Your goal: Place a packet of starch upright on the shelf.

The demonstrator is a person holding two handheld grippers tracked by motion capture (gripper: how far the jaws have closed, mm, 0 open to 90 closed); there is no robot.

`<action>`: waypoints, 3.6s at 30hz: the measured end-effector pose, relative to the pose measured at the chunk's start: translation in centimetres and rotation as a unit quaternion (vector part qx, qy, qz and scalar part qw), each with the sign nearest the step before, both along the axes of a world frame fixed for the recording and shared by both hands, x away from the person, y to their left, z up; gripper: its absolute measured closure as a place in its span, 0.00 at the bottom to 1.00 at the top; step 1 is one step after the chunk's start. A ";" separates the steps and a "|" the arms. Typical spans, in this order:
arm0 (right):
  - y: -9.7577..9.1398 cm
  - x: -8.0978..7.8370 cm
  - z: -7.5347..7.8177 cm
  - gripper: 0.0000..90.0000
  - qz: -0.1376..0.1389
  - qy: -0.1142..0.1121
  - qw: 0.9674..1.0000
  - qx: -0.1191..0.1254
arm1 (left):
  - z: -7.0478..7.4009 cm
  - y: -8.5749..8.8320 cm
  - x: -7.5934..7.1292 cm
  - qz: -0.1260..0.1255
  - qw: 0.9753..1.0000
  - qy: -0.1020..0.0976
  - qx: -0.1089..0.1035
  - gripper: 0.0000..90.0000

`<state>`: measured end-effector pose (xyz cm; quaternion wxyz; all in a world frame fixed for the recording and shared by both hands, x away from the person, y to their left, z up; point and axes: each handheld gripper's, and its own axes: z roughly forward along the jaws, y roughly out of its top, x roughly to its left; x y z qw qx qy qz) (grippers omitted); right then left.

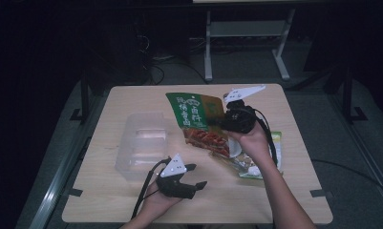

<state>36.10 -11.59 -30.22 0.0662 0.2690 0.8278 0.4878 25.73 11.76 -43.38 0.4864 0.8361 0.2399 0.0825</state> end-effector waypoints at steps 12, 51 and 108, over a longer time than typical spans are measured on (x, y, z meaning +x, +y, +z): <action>2.1 0.9 0.6 0.99 0.016 -0.006 1.000 0.019 | 0.0 -0.2 -0.2 -0.001 1.000 0.006 0.003 0.33; 15.6 3.2 -0.4 0.99 0.094 -0.001 0.994 0.047 | -0.8 1.2 -1.3 -0.008 1.000 -0.008 0.016 0.31; 16.3 4.2 -5.5 0.83 0.093 0.041 0.993 0.054 | -1.1 1.0 -1.5 -0.012 0.999 -0.013 0.036 0.33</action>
